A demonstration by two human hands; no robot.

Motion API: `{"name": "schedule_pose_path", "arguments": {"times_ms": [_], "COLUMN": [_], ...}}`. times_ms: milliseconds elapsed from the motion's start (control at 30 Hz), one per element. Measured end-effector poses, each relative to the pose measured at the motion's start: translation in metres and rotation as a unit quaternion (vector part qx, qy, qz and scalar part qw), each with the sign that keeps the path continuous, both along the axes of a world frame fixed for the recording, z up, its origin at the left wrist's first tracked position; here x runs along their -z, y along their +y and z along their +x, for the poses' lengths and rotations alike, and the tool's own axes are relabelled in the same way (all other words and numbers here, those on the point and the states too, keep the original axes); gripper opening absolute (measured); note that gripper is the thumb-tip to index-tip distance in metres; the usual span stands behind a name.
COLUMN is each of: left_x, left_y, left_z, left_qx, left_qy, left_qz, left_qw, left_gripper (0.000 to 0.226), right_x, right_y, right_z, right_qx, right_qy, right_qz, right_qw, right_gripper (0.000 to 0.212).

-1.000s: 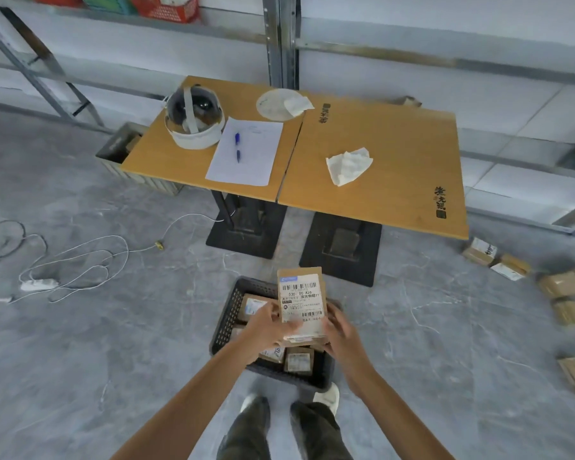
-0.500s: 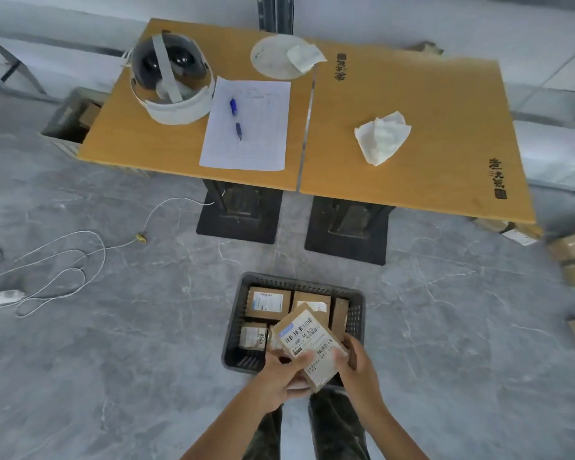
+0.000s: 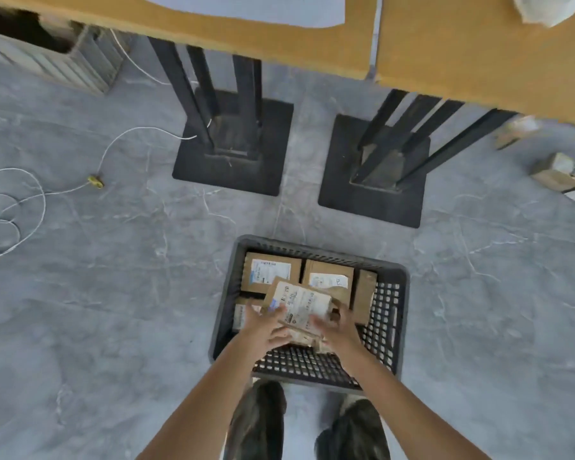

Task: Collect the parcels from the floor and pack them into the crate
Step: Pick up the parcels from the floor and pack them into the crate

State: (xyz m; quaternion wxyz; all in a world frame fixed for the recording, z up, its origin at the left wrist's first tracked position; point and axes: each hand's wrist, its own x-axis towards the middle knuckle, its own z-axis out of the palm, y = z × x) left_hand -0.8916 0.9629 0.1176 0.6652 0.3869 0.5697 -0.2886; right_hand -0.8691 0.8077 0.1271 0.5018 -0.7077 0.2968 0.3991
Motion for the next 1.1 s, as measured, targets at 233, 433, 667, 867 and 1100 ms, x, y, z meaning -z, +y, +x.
{"name": "schedule_pose_path", "arguments": {"times_ms": [233, 433, 667, 867, 1100], "left_x": [0.121, 0.206, 0.210, 0.157, -0.008], "left_y": [0.005, 0.017, 0.027, 0.026, 0.008], "left_z": [0.028, 0.055, 0.067, 0.074, 0.102], "left_qx": [-0.050, 0.018, 0.169, 0.074, 0.332], "left_qy": [0.034, 0.016, 0.047, 0.087, -0.067], "left_qz": [0.099, 0.131, 0.184, 0.158, 0.226], "left_qw": [0.993, 0.991, 0.967, 0.981, 0.914], "left_gripper": [0.056, 0.039, 0.037, 0.033, 0.023], "right_x": [0.127, 0.193, 0.199, 0.148, -0.009], "right_y": [0.030, 0.004, -0.076, -0.077, -0.029], "right_z": [0.031, 0.025, -0.028, -0.003, 0.078], "right_qx": [-0.113, -0.098, -0.074, -0.065, -0.032], "right_qy": [0.006, 0.004, 0.063, 0.041, -0.065], "right_qz": [0.039, -0.005, -0.081, -0.059, -0.009], "right_qw": [0.993, 0.995, 0.992, 0.995, 0.997], "right_gripper": [0.060, 0.034, 0.020, 0.028, 0.025]}}
